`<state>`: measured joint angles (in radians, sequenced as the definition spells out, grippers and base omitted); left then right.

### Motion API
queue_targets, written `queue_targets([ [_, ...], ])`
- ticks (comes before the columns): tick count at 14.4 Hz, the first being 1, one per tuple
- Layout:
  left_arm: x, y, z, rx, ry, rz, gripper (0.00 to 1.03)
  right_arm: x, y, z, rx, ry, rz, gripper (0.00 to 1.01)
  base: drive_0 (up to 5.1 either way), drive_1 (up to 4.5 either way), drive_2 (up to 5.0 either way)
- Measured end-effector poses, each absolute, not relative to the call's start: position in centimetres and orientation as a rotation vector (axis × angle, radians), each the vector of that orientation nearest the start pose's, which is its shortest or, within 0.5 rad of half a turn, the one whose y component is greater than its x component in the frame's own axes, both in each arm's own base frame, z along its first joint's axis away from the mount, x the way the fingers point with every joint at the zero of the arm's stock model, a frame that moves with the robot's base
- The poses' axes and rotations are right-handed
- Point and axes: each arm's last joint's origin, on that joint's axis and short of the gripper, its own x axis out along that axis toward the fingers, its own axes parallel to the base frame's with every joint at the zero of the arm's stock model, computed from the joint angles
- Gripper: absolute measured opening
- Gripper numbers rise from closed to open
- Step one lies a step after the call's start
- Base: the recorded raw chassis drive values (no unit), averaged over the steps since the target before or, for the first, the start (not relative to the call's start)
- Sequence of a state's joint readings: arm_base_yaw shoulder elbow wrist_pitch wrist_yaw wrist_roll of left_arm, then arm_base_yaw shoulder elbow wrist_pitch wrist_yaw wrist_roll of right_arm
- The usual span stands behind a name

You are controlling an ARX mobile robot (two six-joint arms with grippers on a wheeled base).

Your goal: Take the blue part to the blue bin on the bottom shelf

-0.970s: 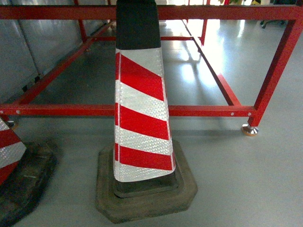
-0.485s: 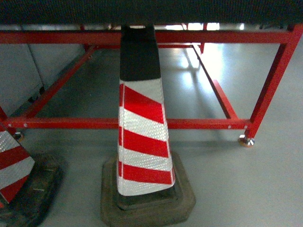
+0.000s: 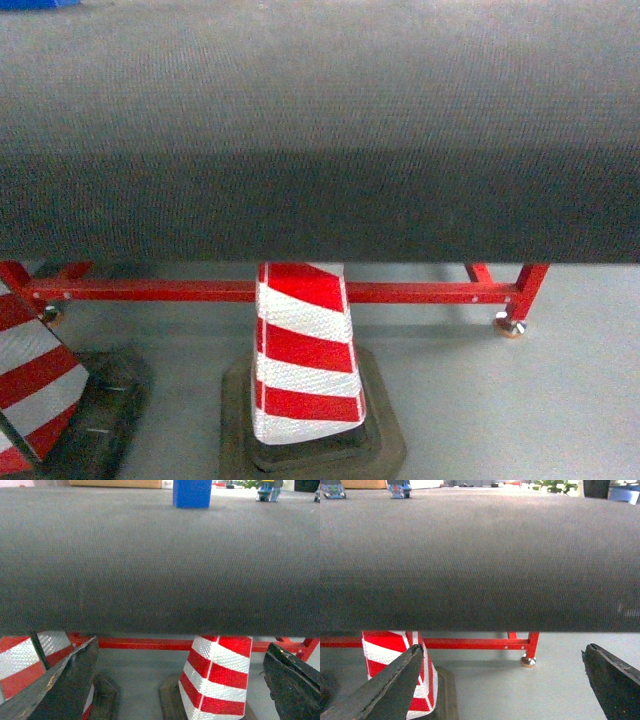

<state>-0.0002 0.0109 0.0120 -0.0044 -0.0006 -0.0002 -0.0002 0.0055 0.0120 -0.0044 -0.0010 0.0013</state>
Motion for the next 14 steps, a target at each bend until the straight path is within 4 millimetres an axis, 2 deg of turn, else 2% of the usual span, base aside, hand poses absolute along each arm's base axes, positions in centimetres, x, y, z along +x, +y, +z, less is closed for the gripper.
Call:
queue_targets([
  [14,9.76,0.00,16.63,0.001,0.003,-0.001,0.98,9.73,0.00,16.66,0.002,-0.001,0.000,0.98,0.0,0.00,0.0],
])
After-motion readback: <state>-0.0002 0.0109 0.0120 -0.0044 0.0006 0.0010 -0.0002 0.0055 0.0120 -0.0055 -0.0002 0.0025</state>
